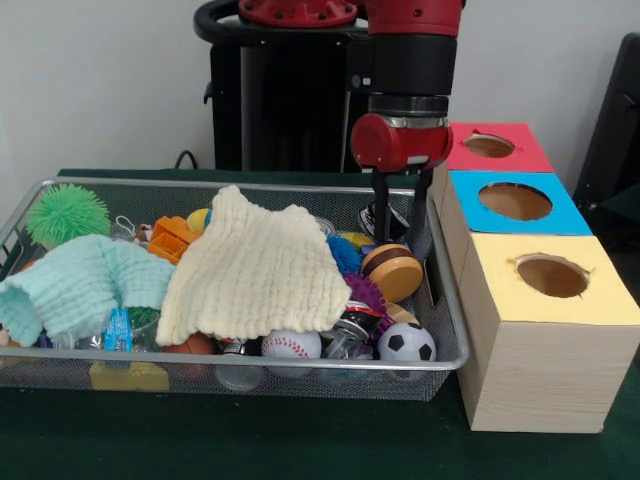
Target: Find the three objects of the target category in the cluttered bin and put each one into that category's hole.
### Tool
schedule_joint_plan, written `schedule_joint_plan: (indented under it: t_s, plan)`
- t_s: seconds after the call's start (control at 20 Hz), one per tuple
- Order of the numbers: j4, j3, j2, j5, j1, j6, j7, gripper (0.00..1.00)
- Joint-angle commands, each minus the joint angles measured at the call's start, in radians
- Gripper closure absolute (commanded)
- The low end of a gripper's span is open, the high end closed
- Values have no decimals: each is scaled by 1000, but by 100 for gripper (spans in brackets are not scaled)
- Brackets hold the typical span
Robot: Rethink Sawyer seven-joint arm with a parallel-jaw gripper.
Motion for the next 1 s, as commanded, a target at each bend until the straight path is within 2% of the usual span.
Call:
schedule_joint_plan:
  t_s: [0.05, 0.2, 0.35, 1.0]
  plan:
    - [-73, 35, 59, -89, -21, -62, 4, 0]
    - [-66, 51, 42, -97, -25, -48, -18, 0]
    - [-60, 42, 49, -86, -27, -59, 13, 0]
    - [-34, 26, 11, -81, 3, -52, 29, 0]
